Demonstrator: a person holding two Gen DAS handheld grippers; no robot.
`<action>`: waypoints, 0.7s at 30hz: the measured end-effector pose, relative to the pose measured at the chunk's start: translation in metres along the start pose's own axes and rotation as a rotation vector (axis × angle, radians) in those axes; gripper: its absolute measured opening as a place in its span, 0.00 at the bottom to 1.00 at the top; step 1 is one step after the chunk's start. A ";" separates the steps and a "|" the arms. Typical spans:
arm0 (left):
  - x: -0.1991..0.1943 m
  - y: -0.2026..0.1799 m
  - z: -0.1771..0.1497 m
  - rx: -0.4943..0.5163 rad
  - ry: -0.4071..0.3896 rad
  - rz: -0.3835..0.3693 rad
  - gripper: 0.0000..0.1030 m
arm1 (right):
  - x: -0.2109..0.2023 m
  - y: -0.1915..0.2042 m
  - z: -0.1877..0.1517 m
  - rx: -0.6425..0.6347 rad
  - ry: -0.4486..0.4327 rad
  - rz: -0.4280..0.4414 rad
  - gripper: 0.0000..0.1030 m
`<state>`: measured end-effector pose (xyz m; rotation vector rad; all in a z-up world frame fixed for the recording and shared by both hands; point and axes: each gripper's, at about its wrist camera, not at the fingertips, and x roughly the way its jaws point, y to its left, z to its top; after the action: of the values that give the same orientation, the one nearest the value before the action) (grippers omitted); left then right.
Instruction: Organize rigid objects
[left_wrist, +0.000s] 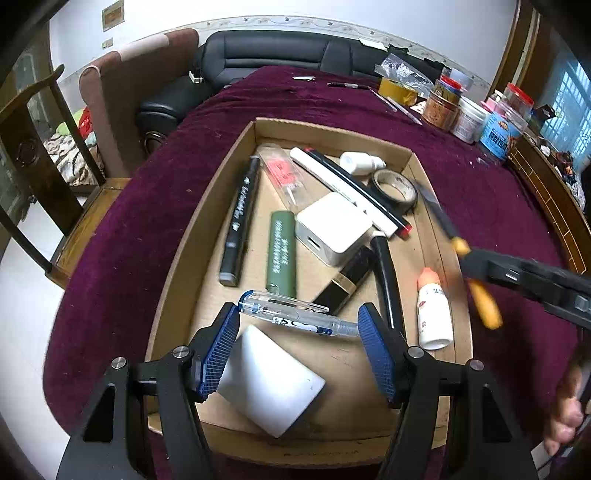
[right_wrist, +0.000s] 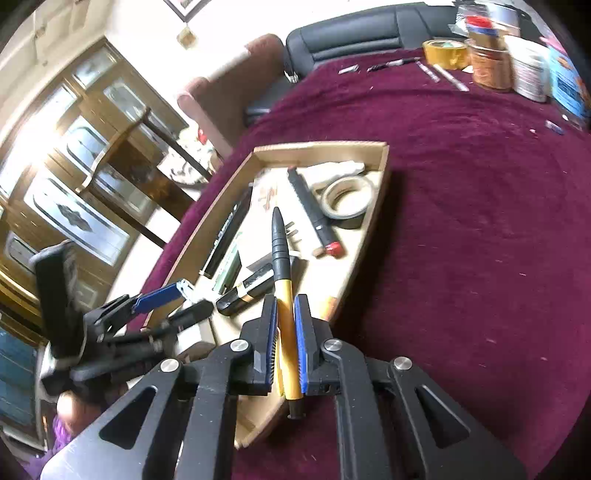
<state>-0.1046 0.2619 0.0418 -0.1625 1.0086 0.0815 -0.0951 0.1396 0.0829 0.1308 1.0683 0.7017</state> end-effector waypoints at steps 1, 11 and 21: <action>0.000 -0.002 -0.001 0.006 -0.005 0.007 0.59 | 0.010 0.003 0.004 -0.008 0.007 -0.029 0.08; 0.003 -0.011 -0.011 0.013 -0.073 0.098 0.59 | 0.059 0.015 0.013 -0.029 0.080 -0.147 0.08; -0.003 -0.015 -0.013 0.037 -0.126 0.156 0.59 | 0.037 0.026 0.014 -0.060 -0.023 -0.200 0.39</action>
<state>-0.1150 0.2446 0.0387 -0.0437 0.8951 0.2126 -0.0851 0.1843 0.0729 -0.0198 1.0217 0.5500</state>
